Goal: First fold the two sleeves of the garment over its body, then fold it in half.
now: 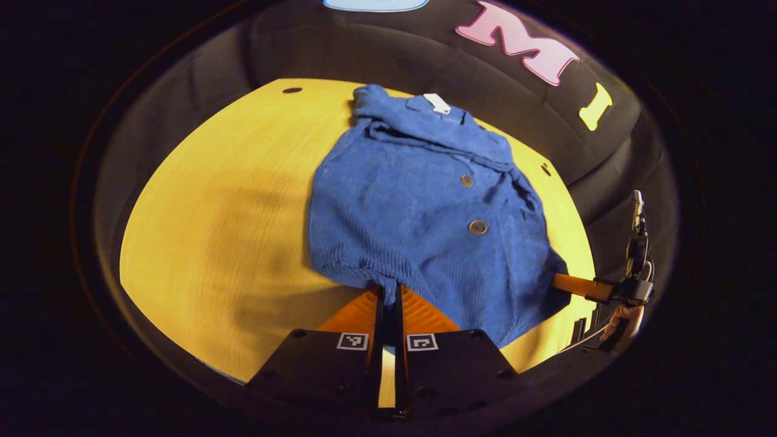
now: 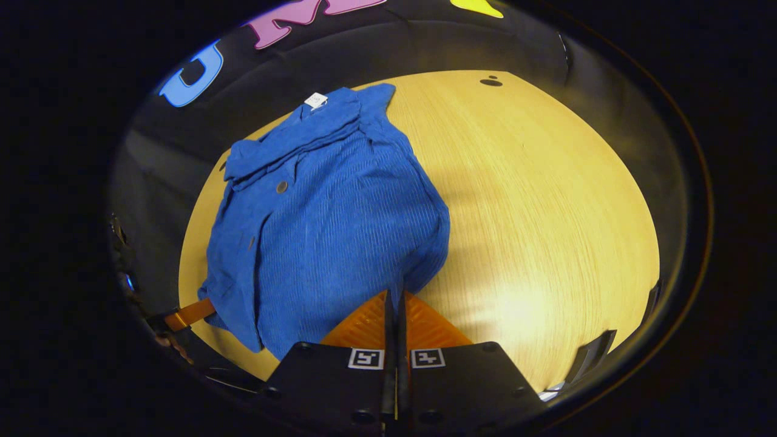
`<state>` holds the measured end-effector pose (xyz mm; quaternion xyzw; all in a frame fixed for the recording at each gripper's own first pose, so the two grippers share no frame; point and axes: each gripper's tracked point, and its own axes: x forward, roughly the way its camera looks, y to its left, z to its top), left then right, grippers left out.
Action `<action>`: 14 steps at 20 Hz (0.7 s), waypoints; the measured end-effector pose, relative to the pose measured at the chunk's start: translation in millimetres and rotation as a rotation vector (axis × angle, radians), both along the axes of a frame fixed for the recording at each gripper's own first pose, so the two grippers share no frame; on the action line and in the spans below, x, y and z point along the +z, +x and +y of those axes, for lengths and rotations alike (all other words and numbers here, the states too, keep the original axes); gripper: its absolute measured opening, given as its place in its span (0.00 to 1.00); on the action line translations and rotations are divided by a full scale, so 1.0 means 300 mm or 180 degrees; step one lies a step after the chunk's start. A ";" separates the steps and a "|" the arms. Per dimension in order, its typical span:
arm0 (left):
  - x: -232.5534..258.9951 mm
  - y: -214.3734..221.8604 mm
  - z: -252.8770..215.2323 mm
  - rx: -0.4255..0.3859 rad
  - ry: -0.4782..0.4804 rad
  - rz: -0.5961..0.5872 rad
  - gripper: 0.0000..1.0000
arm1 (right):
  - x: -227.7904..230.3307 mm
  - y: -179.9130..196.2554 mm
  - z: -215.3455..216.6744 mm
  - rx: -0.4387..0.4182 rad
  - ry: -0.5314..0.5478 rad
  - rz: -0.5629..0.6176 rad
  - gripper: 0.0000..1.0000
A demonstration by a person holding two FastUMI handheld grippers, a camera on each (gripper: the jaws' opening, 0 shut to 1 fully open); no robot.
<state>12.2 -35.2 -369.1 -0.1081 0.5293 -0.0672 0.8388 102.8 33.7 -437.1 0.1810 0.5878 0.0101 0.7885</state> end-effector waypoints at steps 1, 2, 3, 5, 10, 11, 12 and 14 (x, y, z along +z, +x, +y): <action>0.042 0.052 -0.015 -0.0039 -0.0028 -0.0097 0.07 | 0.018 0.055 0.009 -0.0014 0.0017 -0.0075 0.02; 0.082 0.110 -0.022 -0.0077 -0.0043 -0.0213 0.07 | 0.039 0.119 0.010 -0.0027 0.0028 -0.0158 0.02; 0.122 0.178 -0.031 -0.0118 -0.0070 -0.0310 0.07 | 0.063 0.187 0.015 -0.0045 0.0060 -0.0242 0.02; 0.202 0.327 -0.025 -0.0157 -0.0090 -0.0530 0.07 | 0.114 0.340 0.022 -0.0096 0.0098 -0.0438 0.02; 0.340 0.733 0.032 -0.0277 -0.0022 -0.1027 0.07 | 0.215 0.733 0.052 -0.0322 0.0183 -0.0904 0.02; 0.370 0.836 0.050 -0.0316 0.0020 -0.1192 0.07 | 0.223 0.816 0.051 -0.0368 0.0165 -0.0998 0.02; 0.388 0.941 0.064 -0.0319 0.0040 -0.1330 0.06 | 0.232 0.913 0.038 -0.0418 0.0124 -0.1104 0.02; 0.373 1.138 0.107 -0.0313 0.0154 -0.1575 0.05 | 0.214 1.087 0.028 -0.0514 0.0032 -0.1267 0.02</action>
